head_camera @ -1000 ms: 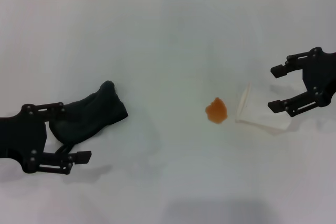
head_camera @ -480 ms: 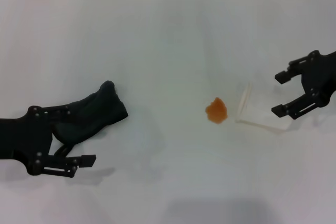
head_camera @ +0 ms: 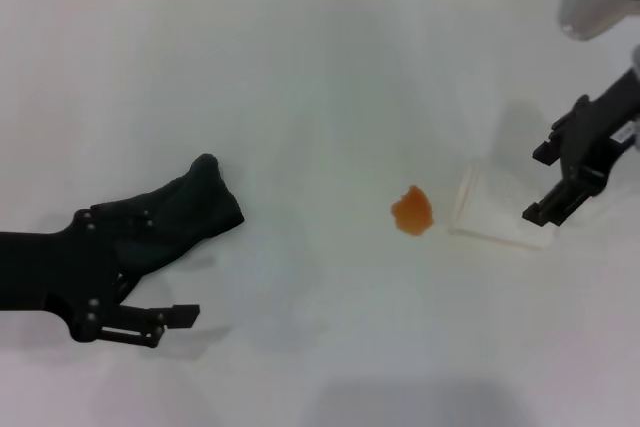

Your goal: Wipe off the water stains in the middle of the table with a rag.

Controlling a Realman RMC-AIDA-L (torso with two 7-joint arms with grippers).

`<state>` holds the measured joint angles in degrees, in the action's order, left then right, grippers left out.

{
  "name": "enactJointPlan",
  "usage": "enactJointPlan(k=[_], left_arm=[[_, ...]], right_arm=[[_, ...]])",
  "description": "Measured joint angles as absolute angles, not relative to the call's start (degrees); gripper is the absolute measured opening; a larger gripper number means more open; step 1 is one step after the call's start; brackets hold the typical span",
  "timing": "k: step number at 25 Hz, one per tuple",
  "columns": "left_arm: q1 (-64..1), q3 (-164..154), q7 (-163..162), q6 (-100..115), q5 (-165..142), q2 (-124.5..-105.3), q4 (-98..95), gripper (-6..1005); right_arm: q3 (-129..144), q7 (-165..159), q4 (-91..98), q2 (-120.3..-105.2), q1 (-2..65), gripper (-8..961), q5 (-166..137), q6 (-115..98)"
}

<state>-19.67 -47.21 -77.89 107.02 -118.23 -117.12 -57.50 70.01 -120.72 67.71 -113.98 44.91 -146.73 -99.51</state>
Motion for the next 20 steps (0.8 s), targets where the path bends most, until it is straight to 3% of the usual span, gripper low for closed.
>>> enactJointPlan(k=[8,20], left_arm=[[-20.46,-47.65,-77.73,105.81,-119.36,-117.70,-57.04,888],[-20.95,-48.07,-77.79,105.79,-120.12,-118.79,-56.94,888]], right_arm=[[75.32,-124.79,62.41,-115.16,50.18,848,-150.42,-98.85],[81.62,-126.38,54.16,-115.50,52.90,846,-151.09,-91.57]])
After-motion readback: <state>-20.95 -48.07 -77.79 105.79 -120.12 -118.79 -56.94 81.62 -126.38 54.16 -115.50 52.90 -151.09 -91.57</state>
